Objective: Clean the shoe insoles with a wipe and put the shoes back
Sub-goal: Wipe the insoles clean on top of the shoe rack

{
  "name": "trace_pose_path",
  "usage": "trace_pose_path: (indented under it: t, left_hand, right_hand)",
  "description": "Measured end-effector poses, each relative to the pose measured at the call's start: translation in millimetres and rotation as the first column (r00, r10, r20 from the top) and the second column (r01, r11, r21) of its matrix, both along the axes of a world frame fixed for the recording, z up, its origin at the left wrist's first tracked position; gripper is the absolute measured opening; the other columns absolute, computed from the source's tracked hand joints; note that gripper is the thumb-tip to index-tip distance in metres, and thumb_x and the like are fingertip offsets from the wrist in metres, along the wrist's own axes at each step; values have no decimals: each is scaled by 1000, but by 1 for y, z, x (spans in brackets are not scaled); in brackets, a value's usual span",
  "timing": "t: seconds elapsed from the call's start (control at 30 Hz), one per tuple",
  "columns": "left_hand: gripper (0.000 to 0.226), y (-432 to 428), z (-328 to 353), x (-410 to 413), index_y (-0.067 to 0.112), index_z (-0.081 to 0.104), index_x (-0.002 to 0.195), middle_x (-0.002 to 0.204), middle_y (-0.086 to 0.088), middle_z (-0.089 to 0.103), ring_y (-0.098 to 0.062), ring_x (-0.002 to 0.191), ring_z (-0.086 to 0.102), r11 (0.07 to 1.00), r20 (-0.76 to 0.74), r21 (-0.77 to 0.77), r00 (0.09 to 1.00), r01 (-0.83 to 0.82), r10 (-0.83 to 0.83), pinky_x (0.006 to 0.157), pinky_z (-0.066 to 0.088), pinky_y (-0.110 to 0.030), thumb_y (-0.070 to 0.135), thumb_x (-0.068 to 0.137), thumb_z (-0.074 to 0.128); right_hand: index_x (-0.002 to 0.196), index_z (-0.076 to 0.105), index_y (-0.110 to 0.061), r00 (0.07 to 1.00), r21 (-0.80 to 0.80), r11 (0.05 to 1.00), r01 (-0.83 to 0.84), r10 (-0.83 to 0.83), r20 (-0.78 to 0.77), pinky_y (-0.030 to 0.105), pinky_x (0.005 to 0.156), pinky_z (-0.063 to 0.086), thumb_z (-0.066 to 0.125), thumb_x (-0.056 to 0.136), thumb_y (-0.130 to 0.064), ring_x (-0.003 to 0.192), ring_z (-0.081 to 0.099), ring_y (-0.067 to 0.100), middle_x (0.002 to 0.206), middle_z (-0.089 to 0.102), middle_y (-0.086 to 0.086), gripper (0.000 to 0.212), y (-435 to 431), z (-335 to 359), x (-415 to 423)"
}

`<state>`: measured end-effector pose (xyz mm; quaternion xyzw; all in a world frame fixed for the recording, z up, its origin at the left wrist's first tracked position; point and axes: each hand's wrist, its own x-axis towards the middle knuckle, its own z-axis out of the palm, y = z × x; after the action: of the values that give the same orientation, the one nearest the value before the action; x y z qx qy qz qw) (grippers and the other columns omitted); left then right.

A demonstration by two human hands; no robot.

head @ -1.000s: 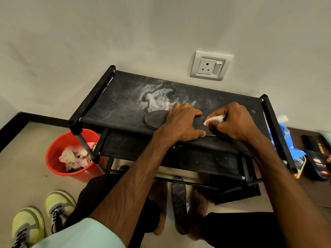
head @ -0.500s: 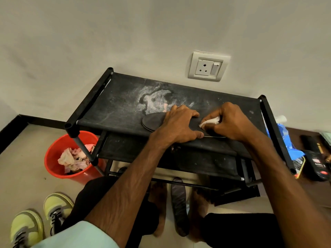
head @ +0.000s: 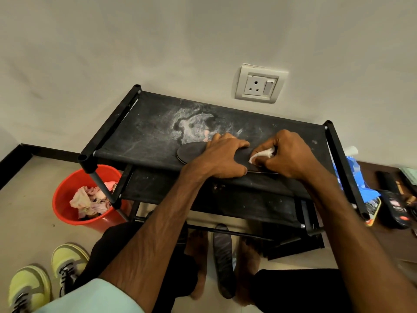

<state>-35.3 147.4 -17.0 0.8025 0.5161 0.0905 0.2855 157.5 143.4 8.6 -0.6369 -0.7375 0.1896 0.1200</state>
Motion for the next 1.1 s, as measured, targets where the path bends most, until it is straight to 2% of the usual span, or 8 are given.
trace_pose_path:
  t: [0.1,0.23,0.37,0.47,0.63,0.83,0.97,1.1]
  left_hand:
    - [77,0,1,1,32,36,153,146,-4,38,-25,134,30,1000,6,-4,1000,0,0,109,31,-41,37,85,72]
    - [78,-1,3,-3,29,34,153,144,-1,41,-22,133,32,1000,51,-10,999,-12,13,110,34,-41,39,86,73]
    - [87,-4,7,-14,23,29,156,148,5,43,-19,135,36,1000,98,-18,995,6,-5,114,35,-40,37,84,78]
    - [89,-4,14,-28,24,32,155,149,1,41,-21,136,34,999,70,44,998,-4,1,113,33,-38,42,82,80]
    - [84,-5,18,-46,26,44,148,147,0,43,-21,139,28,996,-29,89,999,-21,23,111,31,-39,53,77,80]
    - [78,-5,12,-39,29,53,142,139,5,51,-18,133,33,990,4,136,999,-34,33,106,34,-33,56,74,81]
    - [79,-6,7,-26,29,53,141,137,4,51,-17,131,33,984,2,176,999,-43,43,109,37,-40,59,73,80]
    - [80,-6,4,-22,28,52,141,138,3,50,-19,132,33,981,-8,189,999,-45,47,110,36,-41,61,73,78]
  right_hand:
    - [93,82,-40,997,84,994,64,-67,40,42,78,61,81,80,-30,81,69,16,90,78,-6,17,11,-3,-10]
    - [100,82,-33,987,180,971,155,-161,21,44,81,61,80,83,-31,86,70,20,96,79,0,17,20,-7,-15]
    - [101,82,-27,961,260,936,238,-189,-200,43,81,62,80,86,-32,84,72,13,95,79,-1,16,13,-3,1]
    - [99,83,-23,947,263,932,248,-176,-270,41,83,63,81,87,-28,83,72,9,95,79,-2,14,5,2,11]
    - [100,83,-26,956,226,947,229,-174,-238,39,84,62,79,88,-27,83,70,7,93,78,-3,13,-2,3,15]
    - [97,83,-28,963,159,965,208,-173,-207,41,84,62,81,86,-28,84,71,9,90,78,-6,11,-1,0,21]
    - [98,83,-30,973,138,973,184,-160,-169,35,82,60,81,86,-26,87,68,8,95,77,-6,13,1,-2,19]
    - [99,83,-30,973,140,967,212,-195,-127,37,87,59,77,87,-24,92,68,15,100,77,0,15,5,-7,10]
